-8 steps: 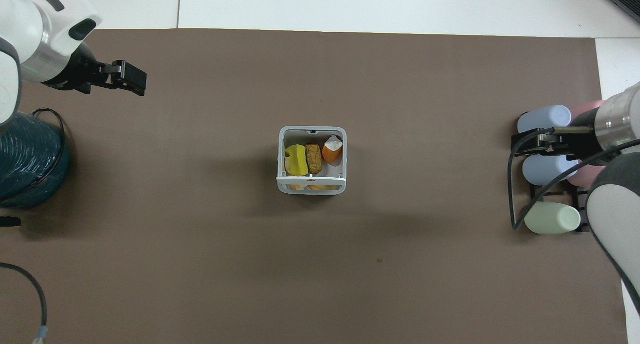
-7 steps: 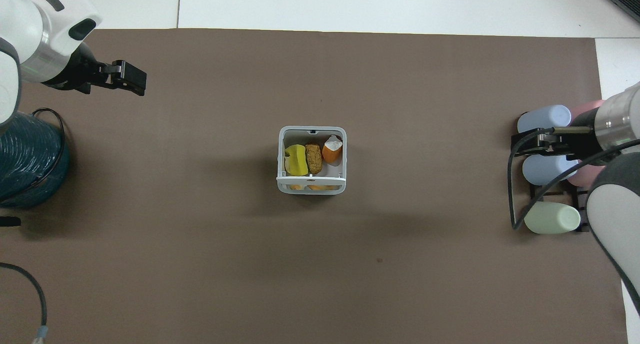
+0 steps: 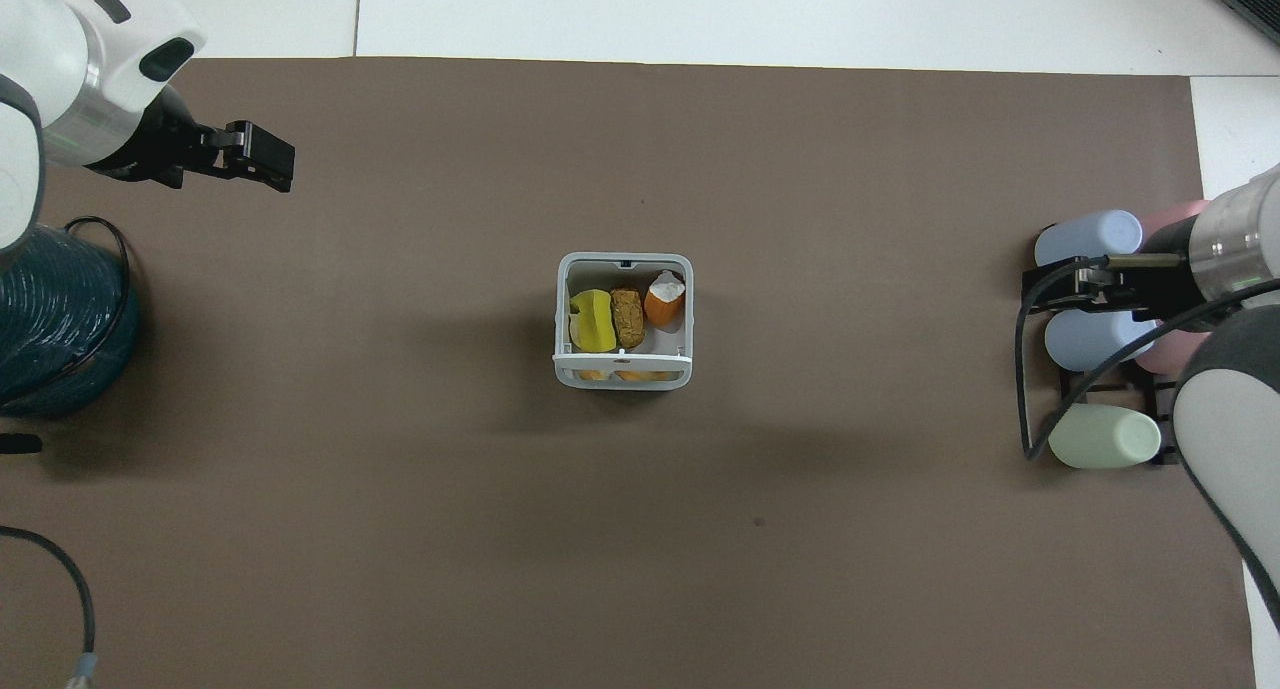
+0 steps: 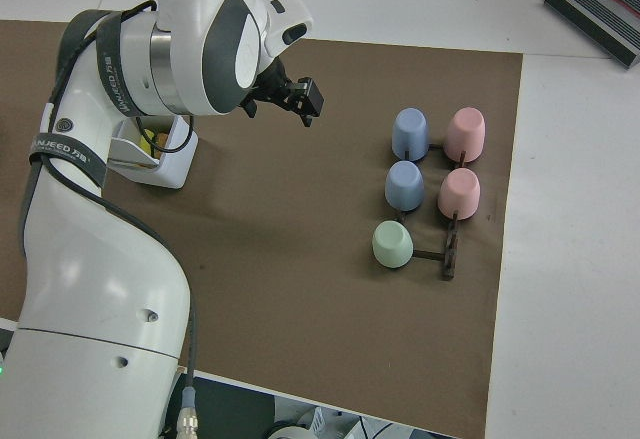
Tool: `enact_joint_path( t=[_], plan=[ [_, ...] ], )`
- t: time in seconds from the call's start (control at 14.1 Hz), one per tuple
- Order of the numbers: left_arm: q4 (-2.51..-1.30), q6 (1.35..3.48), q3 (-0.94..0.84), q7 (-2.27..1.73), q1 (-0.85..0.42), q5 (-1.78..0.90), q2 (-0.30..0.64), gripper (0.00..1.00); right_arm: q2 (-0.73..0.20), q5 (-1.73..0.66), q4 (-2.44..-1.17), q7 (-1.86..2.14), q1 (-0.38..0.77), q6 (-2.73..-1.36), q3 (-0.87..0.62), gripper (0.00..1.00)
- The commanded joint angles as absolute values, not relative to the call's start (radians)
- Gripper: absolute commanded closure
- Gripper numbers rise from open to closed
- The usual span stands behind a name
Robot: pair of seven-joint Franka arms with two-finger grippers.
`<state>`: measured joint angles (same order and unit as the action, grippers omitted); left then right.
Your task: Close trash can lid
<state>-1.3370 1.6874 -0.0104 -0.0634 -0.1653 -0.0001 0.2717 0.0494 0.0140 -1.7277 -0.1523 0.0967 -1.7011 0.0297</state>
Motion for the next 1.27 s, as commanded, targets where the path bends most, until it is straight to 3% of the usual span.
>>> enact_joint_path(
  t=[0.0,0.35,0.42,0.64,1.2],
  plan=[
    [-1.413,1.690,-0.009,-0.067,-0.216,-0.006,0.218,0.00,0.071,-0.006,-1.746,-0.127,0.081,-1.695,0.025,0.00],
    [-1.526,1.704,-0.012,-0.270,-0.360,-0.015,0.161,0.00,0.071,-0.008,-1.746,-0.127,0.081,-1.695,0.025,0.00],
    [-1.537,1.700,-0.012,-0.300,-0.386,-0.017,0.152,0.04,0.071,-0.008,-1.746,-0.127,0.081,-1.695,0.025,0.00],
    [-1.600,1.701,-0.012,-0.406,-0.462,-0.058,0.118,0.34,0.071,-0.006,-1.746,-0.127,0.081,-1.695,0.025,0.00],
    [-1.695,1.742,-0.012,-0.624,-0.632,-0.080,0.068,0.76,0.071,-0.008,-1.746,-0.127,0.081,-1.695,0.025,0.00]
  ],
)
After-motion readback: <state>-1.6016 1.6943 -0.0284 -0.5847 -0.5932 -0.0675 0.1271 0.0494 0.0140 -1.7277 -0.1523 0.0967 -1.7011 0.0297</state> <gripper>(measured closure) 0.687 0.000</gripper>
